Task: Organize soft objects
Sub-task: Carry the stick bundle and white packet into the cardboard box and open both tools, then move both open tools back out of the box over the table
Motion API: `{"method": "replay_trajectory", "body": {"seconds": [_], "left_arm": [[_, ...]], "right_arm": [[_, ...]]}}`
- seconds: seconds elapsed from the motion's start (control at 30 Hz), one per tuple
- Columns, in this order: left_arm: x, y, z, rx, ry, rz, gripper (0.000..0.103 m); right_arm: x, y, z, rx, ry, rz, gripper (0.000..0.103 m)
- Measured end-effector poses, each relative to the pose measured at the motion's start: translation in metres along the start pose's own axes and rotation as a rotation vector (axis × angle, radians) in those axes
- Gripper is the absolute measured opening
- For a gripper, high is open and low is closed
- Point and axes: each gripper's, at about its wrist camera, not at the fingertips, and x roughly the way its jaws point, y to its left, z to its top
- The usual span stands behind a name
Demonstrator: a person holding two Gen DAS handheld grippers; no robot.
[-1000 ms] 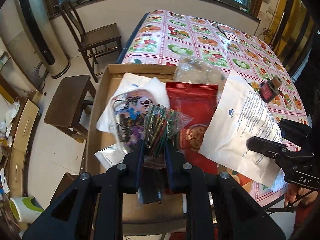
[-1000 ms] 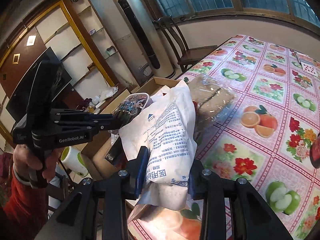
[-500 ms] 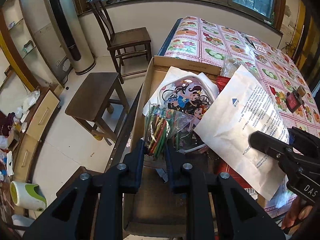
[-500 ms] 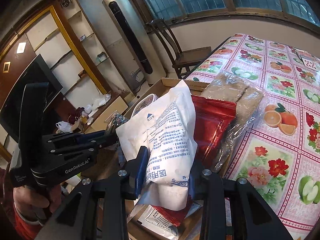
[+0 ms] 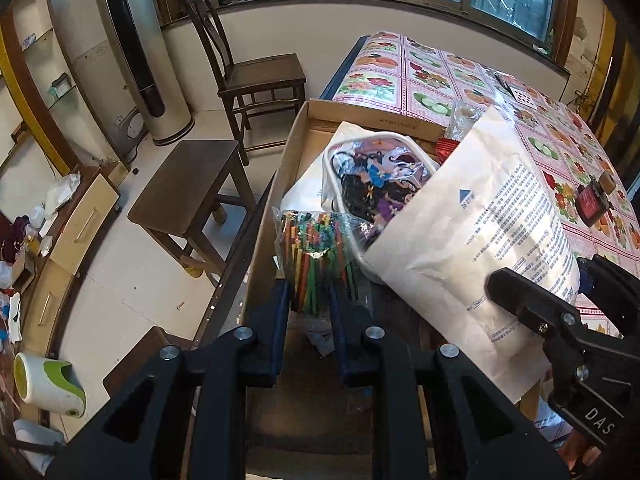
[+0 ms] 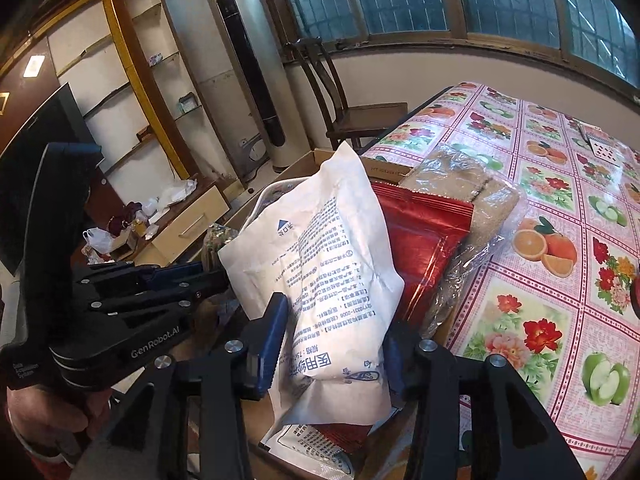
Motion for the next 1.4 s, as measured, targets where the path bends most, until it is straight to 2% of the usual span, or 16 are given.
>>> {"method": "replay_trajectory", "body": {"seconds": [0.17,0.23,0.3,0.6,0.7,0.8,1.0,1.2,1.4], "left_arm": [[0.003,-0.003,-0.003,-0.01,0.005,0.001,0.018],[0.001,-0.001,-0.002,-0.023,0.004,0.001,0.018],[-0.002,0.0,-0.002,-0.033,0.001,0.008,0.018],[-0.024,0.004,-0.006,-0.08,-0.051,0.016,0.041],[-0.036,0.002,-0.009,-0.094,-0.089,0.017,0.042],[-0.05,-0.002,-0.01,-0.102,-0.134,0.016,0.051],[-0.069,-0.02,-0.007,-0.081,-0.186,0.003,0.052],[-0.081,-0.037,-0.009,-0.061,-0.218,-0.001,0.064],[-0.086,-0.062,-0.01,-0.036,-0.214,-0.069,0.07]], "right_arm": [[-0.006,0.002,-0.002,-0.025,-0.015,-0.033,0.053],[-0.014,0.001,-0.001,-0.022,-0.034,-0.046,0.067],[-0.022,0.002,-0.001,-0.032,-0.056,-0.077,0.075],[-0.05,0.003,-0.003,-0.077,-0.146,-0.166,0.076],[-0.06,0.003,-0.007,-0.091,-0.185,-0.209,0.077],[-0.068,0.005,-0.01,-0.109,-0.221,-0.252,0.083],[-0.081,-0.002,-0.014,-0.089,-0.241,-0.268,0.086],[-0.094,-0.018,-0.02,-0.048,-0.255,-0.283,0.088],[-0.108,-0.035,-0.029,-0.015,-0.273,-0.322,0.093]]}}
